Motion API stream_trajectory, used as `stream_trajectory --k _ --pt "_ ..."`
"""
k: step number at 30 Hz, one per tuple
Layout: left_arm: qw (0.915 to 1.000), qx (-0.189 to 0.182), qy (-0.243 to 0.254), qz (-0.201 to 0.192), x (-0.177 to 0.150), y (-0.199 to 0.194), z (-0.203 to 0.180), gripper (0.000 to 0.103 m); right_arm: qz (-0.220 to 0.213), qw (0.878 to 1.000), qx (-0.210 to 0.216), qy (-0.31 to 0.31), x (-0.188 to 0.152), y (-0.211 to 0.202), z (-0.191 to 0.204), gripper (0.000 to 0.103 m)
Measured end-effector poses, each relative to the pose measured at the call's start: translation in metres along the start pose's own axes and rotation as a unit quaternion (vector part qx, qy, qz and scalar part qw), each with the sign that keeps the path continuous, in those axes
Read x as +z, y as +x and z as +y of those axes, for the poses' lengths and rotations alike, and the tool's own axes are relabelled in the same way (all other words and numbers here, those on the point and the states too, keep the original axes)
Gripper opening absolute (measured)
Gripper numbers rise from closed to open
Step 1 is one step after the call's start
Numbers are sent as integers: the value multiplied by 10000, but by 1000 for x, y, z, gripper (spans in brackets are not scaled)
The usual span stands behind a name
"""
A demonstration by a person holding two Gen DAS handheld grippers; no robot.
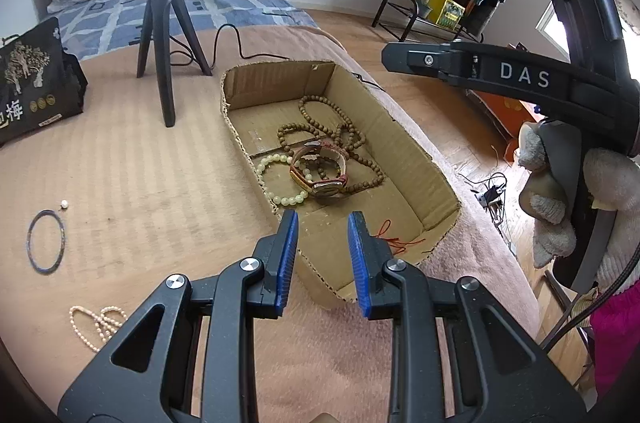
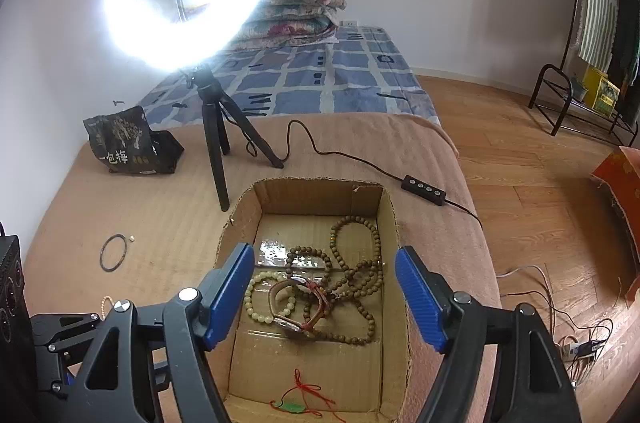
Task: Organize jewelry
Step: 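Withdraw both open tools up from the cardboard box, then move the left tool to the blue bangle while the right tool moves to the pearl necklace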
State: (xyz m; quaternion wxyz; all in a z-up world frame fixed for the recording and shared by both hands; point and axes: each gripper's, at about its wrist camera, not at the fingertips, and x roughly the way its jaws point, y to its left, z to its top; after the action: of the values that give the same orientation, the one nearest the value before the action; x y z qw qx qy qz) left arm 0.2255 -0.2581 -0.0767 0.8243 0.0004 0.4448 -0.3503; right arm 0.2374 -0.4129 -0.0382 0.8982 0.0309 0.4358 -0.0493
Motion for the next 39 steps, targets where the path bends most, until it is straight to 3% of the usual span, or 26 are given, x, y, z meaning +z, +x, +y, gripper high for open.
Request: stream_trajectory --k 15,18,20,22,29,39 --pt "9986 375 135 -334 -11 -51 21 25 -322 9993 122 -124 -5 -46 27 82" --pt "9974 610 124 -356 -18 -64 40 27 -370 9990 185 -189 -11 -54 38 83" --pt "9965 726 62 -408 -23 -74 57 50 -402 9987 251 -206 -16 -58 44 84" --pt "9949 871 21 -504 -28 -85 71 56 -427 9982 363 -194 -21 -63 50 84" --pt "9894 1310 -244 -574 -44 -116 133 56 -454 9959 681 -378 -36 -72 79 84" --pt "9858 1453 -692 -482 -61 -123 192 58 -229 9908 1086 -779 -57 -62 133 84"
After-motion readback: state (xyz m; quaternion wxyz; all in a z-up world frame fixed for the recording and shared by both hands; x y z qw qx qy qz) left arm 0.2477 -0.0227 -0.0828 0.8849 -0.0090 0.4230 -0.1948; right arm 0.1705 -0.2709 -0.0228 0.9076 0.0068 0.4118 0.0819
